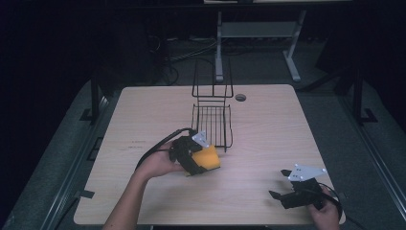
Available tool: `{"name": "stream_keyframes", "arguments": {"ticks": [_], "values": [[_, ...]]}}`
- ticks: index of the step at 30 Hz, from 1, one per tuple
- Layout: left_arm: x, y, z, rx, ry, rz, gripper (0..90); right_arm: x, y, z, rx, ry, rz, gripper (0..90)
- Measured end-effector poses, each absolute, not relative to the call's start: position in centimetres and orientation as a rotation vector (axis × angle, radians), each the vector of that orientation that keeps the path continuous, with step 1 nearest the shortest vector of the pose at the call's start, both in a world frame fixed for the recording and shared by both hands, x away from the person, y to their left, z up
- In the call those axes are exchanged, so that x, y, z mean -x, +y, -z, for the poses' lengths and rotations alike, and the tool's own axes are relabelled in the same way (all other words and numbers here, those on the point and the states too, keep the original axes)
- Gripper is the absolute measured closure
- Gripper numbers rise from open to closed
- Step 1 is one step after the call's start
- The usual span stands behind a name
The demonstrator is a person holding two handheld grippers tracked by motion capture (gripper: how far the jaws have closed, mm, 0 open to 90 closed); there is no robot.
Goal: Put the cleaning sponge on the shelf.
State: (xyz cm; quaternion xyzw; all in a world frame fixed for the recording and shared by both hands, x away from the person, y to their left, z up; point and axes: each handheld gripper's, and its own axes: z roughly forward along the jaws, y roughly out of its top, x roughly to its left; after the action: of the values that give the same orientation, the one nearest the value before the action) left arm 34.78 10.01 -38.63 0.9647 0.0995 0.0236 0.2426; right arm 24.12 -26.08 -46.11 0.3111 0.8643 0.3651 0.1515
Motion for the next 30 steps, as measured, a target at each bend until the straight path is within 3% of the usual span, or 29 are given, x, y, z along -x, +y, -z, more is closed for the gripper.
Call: {"name": "stream_keyframes", "arguments": {"ticks": [30], "values": [[-38.4,9.1,37.0,-2.643,0.252,-0.078,21.7,-24.0,-26.0,46.1,-0.899,2.479,-1.055,13.8]]}}
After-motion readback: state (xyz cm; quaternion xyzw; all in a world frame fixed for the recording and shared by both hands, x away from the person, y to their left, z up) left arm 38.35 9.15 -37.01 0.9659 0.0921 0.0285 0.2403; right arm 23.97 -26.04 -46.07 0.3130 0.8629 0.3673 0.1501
